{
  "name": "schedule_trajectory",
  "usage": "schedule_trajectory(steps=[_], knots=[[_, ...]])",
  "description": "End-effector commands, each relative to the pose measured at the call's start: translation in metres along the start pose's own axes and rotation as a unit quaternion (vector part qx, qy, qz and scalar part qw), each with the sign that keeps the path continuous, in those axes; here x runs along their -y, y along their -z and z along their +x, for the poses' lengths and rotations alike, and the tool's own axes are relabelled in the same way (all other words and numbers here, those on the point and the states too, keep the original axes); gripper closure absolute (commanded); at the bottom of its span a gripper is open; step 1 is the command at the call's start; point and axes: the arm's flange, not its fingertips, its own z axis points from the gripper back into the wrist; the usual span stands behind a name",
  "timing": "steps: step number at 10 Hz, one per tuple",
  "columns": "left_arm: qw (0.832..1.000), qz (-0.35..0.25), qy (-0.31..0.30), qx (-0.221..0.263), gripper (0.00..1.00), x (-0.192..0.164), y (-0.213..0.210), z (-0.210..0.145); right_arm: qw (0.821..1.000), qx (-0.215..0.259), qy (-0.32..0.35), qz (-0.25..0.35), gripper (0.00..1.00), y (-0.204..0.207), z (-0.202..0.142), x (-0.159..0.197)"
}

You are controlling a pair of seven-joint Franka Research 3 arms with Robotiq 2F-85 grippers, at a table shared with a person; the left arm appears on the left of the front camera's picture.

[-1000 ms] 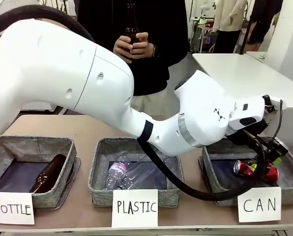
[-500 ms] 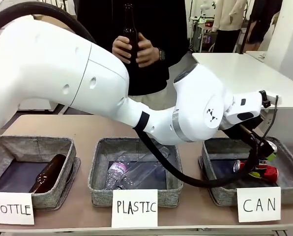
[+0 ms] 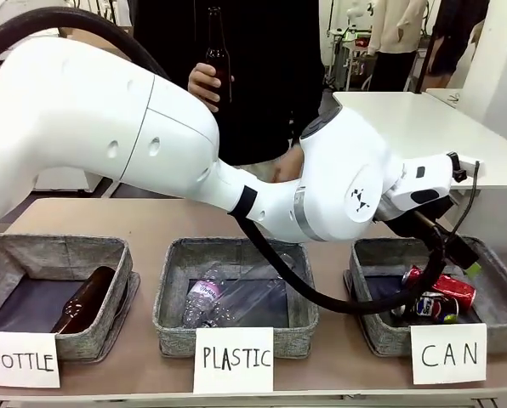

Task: Sort the can waste into the basket.
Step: Pick up the can waste from the table and place it in the right Fabric basket.

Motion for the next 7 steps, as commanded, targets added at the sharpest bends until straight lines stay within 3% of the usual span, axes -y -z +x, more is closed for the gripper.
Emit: schedule_trajectory(steps=[1,3,4,5,6,7], knots=[[1.0,0.003,-0.022,-0.009,0.0,-0.001,-0.008,-0.007,1.0,-0.001,0.001,-0.004,0.0,-0.002,0.003,-0.001],[0.998,-0.004,-0.051,-0.043,0.0,-0.005,-0.037,-0.007,1.0,-0.001,0.001,-0.004,0.0,-0.002,0.003,-0.001],[0.993,0.002,-0.067,-0.094,0.0,-0.007,-0.078,-0.01,1.0,-0.001,0.001,-0.004,0.0,-0.002,0.003,-0.001],[0.987,-0.012,-0.117,-0.107,0.0,-0.008,-0.126,-0.014,1.0,0.0,0.0,0.0,0.0,0.0,0.0,0.0],[0.975,-0.009,-0.189,-0.114,0.0,-0.01,-0.187,-0.025,0.999,0.017,0.043,-0.015,0.0,0.025,0.009,-0.004],[0.959,0.045,-0.256,-0.112,0.0,-0.01,-0.258,-0.047,0.998,-0.005,0.056,-0.002,0.0,0.064,0.013,-0.021]])
